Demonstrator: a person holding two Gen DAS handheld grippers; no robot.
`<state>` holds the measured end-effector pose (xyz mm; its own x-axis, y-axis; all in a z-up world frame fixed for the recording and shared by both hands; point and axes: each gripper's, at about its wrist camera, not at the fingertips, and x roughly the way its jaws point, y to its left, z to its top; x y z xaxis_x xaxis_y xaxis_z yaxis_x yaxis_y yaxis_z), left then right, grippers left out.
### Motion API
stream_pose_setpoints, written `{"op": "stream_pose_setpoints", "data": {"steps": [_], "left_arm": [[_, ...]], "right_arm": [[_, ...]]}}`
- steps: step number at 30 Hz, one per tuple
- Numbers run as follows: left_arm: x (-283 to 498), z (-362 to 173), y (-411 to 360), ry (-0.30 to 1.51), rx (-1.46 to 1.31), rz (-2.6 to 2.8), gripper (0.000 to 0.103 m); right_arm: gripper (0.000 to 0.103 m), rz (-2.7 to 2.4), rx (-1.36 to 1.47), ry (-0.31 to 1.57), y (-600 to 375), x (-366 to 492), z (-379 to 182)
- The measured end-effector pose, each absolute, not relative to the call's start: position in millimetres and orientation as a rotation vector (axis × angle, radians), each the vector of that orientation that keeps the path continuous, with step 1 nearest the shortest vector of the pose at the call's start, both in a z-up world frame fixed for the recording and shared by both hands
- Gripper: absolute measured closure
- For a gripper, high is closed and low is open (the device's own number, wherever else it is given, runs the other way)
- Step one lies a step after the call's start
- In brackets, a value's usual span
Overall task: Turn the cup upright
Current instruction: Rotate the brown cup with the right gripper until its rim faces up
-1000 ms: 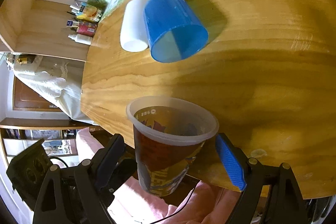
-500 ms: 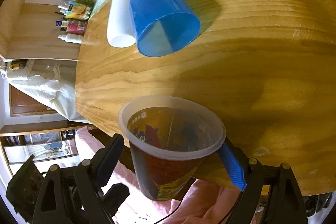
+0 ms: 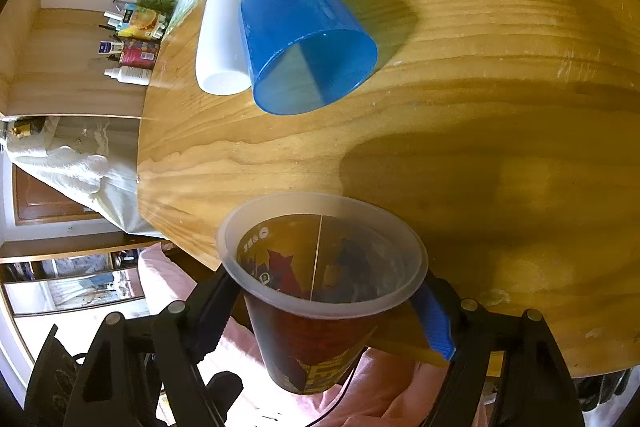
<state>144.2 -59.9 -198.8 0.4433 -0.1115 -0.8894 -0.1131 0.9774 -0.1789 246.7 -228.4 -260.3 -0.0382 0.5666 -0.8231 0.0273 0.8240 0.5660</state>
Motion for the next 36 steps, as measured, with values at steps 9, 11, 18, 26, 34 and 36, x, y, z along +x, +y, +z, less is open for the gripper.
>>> {"op": "stream_pose_setpoints", "data": {"steps": [9,11,18,26,34,36], "left_arm": [[135,-191,-61,1.095,-0.229,-0.005,0.019],[133,-189,-60,1.093,-0.234,-0.005,0.019],[129,-187,-56,1.087,-0.257,0.025,0.019],[124,-185,-39,1.063,-0.309,0.103,0.019],[119,-188,-27,1.072,-0.324,0.155,0.019],[117,-189,-25,1.075,-0.327,0.163,0.019]], "right_arm": [[0.024,0.481,0.469,1.486,-227,246,-243],[0.025,0.475,0.456,1.455,-226,246,-235],[0.025,0.437,0.358,1.296,-224,242,-207],[0.025,0.423,0.219,1.077,-215,227,-184],[0.025,0.431,-0.010,0.841,-190,200,-181],[0.025,0.450,-0.048,0.789,-187,192,-184]]}}
